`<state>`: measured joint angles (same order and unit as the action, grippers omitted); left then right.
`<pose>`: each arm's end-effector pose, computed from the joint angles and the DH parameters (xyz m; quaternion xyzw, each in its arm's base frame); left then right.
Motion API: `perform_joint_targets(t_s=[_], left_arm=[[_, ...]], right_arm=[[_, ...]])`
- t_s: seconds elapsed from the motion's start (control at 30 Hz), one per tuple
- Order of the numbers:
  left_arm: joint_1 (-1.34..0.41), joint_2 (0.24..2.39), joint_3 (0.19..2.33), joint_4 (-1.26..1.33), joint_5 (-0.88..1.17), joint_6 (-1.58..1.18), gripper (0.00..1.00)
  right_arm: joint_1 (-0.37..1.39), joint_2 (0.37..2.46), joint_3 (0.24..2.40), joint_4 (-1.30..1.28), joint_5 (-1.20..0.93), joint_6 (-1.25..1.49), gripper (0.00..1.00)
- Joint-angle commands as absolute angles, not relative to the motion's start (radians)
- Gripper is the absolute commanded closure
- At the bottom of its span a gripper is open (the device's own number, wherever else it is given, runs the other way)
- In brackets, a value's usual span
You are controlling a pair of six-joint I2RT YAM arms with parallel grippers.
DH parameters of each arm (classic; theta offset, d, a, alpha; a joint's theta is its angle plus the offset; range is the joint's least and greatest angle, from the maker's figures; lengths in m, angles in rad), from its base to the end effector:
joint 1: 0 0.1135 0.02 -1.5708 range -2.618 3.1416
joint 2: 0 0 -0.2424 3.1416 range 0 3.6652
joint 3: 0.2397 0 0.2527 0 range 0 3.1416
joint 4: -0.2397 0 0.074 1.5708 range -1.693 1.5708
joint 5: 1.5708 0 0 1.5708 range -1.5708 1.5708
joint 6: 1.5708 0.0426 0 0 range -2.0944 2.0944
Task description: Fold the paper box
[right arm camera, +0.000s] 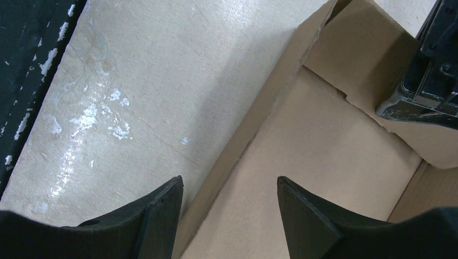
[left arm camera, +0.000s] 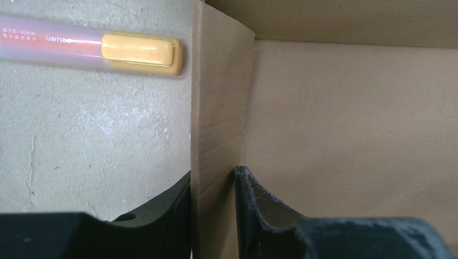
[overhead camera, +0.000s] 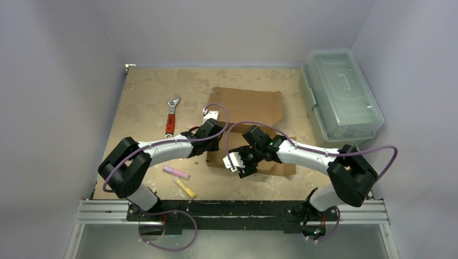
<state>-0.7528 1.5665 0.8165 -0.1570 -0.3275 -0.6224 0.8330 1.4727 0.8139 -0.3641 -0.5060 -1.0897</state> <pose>0.2355 -0.2019 0.1424 0.0078 0.9343 -0.0849 0.3462 0.1765 0.2248 0.1569 -0.8030 0.4780 0.2055 0.2906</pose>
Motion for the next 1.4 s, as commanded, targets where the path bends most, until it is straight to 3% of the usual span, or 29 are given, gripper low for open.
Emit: perform_joint_targets(t_s=[0.0,0.13,0.4,0.53,0.67,0.87,1.23,1.27,1.3,1.33,1.37], left_arm=[[-0.748,1.576,0.873,-0.189,-0.351,-0.583,0.77],[-0.750,1.587,0.866,-0.199,-0.357,-0.598,1.00],[-0.774,1.594,0.883,-0.239,-0.417,-0.637,1.00],[-0.771,1.571,0.894,-0.236,-0.424,-0.633,0.77],[-0.756,1.561,0.917,-0.236,-0.415,-0.618,0.69],[-0.740,1.583,0.953,-0.239,-0.400,-0.593,0.65],[-0.695,1.641,0.929,-0.211,-0.329,-0.535,0.65],[-0.693,1.646,0.919,-0.206,-0.321,-0.534,0.65],[-0.692,1.648,0.910,-0.202,-0.320,-0.537,0.73],[-0.692,1.648,0.898,-0.197,-0.325,-0.542,0.91],[-0.692,1.647,0.887,-0.196,-0.336,-0.550,1.00]], right_arm=[[0.836,1.480,0.827,-0.339,-0.490,-1.075,0.33],[0.836,1.481,0.828,-0.339,-0.489,-1.075,0.33],[0.834,1.482,0.832,-0.333,-0.476,-1.063,0.32],[0.831,1.479,0.833,-0.332,-0.474,-1.058,0.32],[0.829,1.479,0.832,-0.332,-0.476,-1.056,0.32],[0.828,1.480,0.832,-0.332,-0.474,-1.056,0.32],[0.828,1.484,0.832,-0.331,-0.474,-1.054,0.32],[0.827,1.484,0.833,-0.332,-0.474,-1.053,0.32],[0.827,1.484,0.832,-0.332,-0.474,-1.053,0.32],[0.828,1.485,0.833,-0.332,-0.475,-1.053,0.32],[0.828,1.485,0.833,-0.333,-0.476,-1.053,0.32]])
